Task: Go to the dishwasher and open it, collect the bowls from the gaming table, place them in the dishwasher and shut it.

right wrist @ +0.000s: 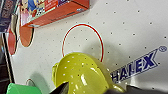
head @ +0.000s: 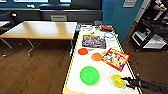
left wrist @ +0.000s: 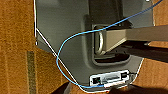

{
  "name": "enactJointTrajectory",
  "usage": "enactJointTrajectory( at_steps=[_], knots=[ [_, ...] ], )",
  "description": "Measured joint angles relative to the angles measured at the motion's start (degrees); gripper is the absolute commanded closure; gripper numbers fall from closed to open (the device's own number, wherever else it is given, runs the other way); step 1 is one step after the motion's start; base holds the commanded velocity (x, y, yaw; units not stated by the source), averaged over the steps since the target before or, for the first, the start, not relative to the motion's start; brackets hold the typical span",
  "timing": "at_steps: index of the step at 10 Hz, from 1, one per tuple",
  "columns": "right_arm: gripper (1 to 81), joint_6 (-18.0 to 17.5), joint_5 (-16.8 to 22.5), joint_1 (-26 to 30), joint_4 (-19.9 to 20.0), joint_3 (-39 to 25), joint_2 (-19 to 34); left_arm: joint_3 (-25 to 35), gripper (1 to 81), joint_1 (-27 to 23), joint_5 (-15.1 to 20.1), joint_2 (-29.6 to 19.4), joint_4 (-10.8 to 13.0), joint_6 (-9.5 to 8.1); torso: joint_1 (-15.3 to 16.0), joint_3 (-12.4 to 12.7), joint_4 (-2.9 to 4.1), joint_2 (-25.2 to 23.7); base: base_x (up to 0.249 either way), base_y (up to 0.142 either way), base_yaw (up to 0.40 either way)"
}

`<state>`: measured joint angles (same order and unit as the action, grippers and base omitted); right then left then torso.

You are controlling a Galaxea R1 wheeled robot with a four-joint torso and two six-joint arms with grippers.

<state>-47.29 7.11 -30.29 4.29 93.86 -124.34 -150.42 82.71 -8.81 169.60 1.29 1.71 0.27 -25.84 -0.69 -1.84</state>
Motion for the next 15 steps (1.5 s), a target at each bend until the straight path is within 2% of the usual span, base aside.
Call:
enactJointTrajectory(
  at_steps=[7,10,11,14,15],
  knots=[
    [1.0,-0.1,-1.5,-2.0,0.0,1.4,-3.4,0.0,1.0,0.0,0.0,-0.2,0.0,0.0,0.0,0.0,0.0,0.0,0.0,0.0,0.0],
    [1.0,-0.1,-5.1,-4.3,0.1,1.7,-4.6,0.0,1.0,0.0,0.0,-0.3,0.0,0.0,0.0,0.0,0.0,0.0,0.0,0.0,0.0],
    [81.1,0.7,-5.5,-4.4,-0.1,1.9,-4.6,0.0,1.0,0.0,0.0,-0.2,0.0,0.0,0.0,0.0,0.0,0.0,0.0,0.0,0.0],
    [81.1,-0.4,-10.8,-6.6,0.5,2.3,-5.0,0.0,1.0,0.0,-0.1,-0.3,0.0,0.0,0.0,0.0,0.0,0.0,0.0,0.0,0.0],
    [81.1,-0.9,-11.3,-6.8,0.5,2.5,-5.1,0.0,1.0,0.0,0.0,-0.4,0.0,0.0,0.0,0.0,0.0,0.0,0.0,0.0,0.0]
  ],
)
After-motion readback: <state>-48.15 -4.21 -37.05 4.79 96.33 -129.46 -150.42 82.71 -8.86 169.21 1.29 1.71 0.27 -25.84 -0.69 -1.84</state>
